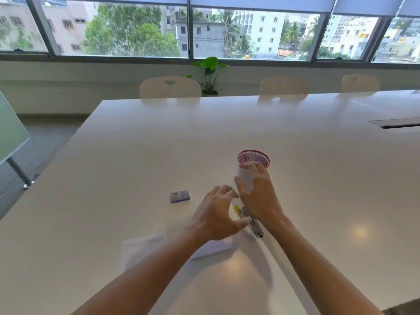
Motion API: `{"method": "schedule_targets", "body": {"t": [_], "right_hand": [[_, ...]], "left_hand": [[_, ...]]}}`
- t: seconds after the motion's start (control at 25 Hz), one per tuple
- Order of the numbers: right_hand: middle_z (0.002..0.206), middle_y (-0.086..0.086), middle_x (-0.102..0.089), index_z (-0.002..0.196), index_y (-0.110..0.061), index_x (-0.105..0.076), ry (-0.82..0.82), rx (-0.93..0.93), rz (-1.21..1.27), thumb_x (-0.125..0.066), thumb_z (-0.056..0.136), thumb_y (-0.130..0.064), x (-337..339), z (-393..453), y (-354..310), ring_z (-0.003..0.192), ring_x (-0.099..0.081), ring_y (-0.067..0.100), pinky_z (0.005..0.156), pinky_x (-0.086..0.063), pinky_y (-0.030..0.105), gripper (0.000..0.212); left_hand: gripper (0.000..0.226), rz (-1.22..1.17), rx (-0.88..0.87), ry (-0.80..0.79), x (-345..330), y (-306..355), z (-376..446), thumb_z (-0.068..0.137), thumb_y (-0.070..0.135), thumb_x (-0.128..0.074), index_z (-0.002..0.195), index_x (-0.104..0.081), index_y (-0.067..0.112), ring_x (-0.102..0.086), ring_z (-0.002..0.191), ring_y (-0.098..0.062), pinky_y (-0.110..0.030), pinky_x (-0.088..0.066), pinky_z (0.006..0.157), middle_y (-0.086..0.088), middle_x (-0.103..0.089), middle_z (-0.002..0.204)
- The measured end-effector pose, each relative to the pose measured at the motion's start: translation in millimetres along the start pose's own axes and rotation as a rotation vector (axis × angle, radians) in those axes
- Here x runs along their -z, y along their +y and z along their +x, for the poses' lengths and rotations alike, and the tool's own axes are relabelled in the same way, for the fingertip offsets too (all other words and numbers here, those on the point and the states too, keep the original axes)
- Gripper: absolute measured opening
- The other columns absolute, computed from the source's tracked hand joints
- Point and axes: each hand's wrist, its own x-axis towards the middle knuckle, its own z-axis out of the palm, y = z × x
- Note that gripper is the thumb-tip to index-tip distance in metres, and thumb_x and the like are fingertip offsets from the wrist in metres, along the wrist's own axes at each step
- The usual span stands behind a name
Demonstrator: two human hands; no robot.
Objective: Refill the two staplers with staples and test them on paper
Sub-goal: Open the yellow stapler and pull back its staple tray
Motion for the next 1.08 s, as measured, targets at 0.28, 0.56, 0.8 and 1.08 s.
{"method": "schedule_targets", "body": {"t": [0.28, 0.56, 0.8, 1.08], "right_hand": [[0.131, 0.0, -0.058, 0.12, -0.012, -0.065, 0.135, 0.04, 0.053, -0.055, 0.092, 0.001, 7.7, -16.0, 11.3, 0.124, -0.051, 0.015, 0.1, -0.026, -0.002, 0.032], [0.115, -0.001, -0.064, 0.114, -0.016, -0.067, 0.128, -0.072, 0.087, -0.064, 0.092, -0.01, 9.7, -29.8, 15.0, 0.102, -0.061, 0.015, 0.086, -0.054, 0.025, 0.023], [0.111, -0.002, -0.065, 0.116, -0.016, -0.066, 0.052, -0.218, 0.104, -0.059, 0.095, -0.008, 9.9, -39.8, 26.1, 0.091, -0.062, 0.008, 0.069, -0.045, 0.003, 0.024], [0.101, -0.009, -0.067, 0.119, -0.023, -0.061, -0.133, -0.478, 0.338, -0.054, 0.098, -0.039, -4.5, -37.2, 14.2, 0.096, -0.064, 0.011, 0.083, -0.052, 0.026, 0.026]], "left_hand": [[0.101, -0.024, 0.071, -0.069, -12.0, 22.3, -3.9, 0.057, 0.075, -0.074, 0.139, -0.046, 0.024, -0.042, 0.122, -0.014, -0.031, -0.038, 0.105, 0.007, -0.05, 0.131], [0.091, -0.012, 0.143, -0.099, -22.6, 20.2, -2.5, 0.055, 0.07, -0.079, 0.125, -0.054, 0.018, -0.04, 0.112, -0.016, -0.031, -0.044, 0.099, 0.003, -0.05, 0.116], [0.08, -0.112, 0.125, -0.094, -17.1, 19.6, 1.9, 0.054, 0.049, -0.089, 0.119, -0.056, 0.017, -0.041, 0.104, -0.012, -0.022, -0.041, 0.088, 0.007, -0.045, 0.109], [0.084, -0.121, 0.025, 0.099, -0.8, 5.3, 1.0, 0.048, 0.046, -0.087, 0.121, -0.059, 0.015, -0.046, 0.104, -0.012, -0.03, -0.049, 0.089, 0.006, -0.048, 0.11]]}}
